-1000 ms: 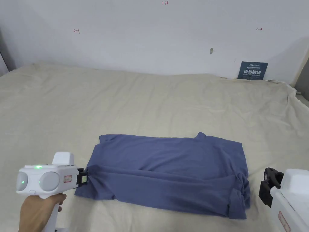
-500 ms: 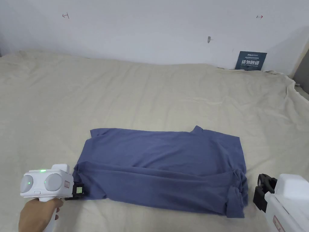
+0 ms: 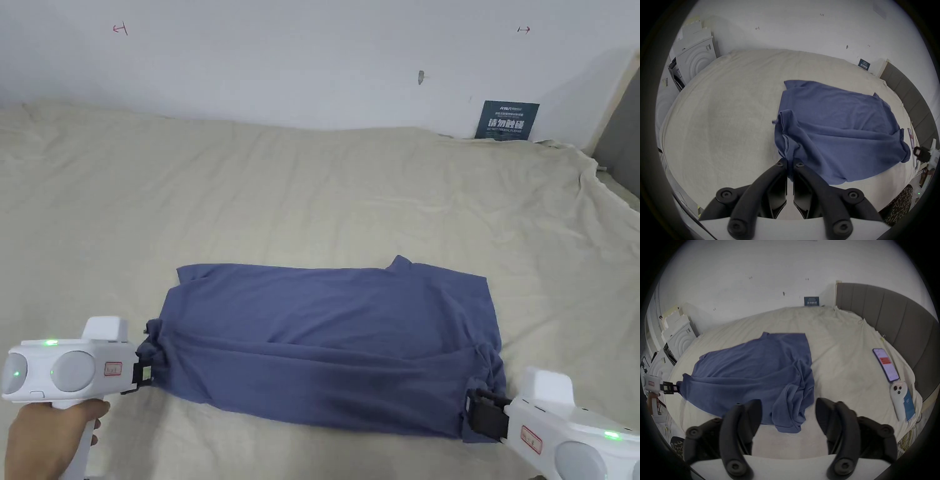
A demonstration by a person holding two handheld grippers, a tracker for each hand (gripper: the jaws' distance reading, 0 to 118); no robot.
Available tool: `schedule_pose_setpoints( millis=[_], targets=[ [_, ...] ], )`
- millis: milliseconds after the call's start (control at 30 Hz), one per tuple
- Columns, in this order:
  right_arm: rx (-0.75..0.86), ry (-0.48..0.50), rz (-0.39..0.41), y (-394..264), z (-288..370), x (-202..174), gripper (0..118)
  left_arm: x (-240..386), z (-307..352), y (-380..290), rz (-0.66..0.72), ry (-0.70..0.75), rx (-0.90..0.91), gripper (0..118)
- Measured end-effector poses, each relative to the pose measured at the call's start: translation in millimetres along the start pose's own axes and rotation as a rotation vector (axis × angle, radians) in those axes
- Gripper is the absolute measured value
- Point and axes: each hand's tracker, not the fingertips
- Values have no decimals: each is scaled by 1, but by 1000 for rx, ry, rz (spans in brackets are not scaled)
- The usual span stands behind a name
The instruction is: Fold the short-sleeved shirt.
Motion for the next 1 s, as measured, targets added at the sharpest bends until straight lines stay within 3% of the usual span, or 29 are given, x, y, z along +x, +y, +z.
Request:
schedule_pose_setpoints(
  millis=[133, 200, 267, 367, 667, 1000],
  targets=[
    [-57, -18, 25, -3, -23, -9, 70, -3, 4, 5, 20, -18, 17, 3],
    [-64, -30, 35, -6, -24, -17, 53, -3, 3, 4, 24, -20, 14, 3],
    [-80, -39, 57, -9, -27, -20, 48, -3, 1, 2, 19, -16, 9, 3],
    [-88, -46, 76, -15, -25, -23, 13, -5, -3, -4, 23, -11, -3, 3],
    [-26, 23, 83, -17, 23, -16, 9, -15, -2, -23, 72, -15, -11, 3],
    [29, 116, -3, -31, 71, 43, 9, -20, 49, -74, 62, -54, 6, 3]
  ],
)
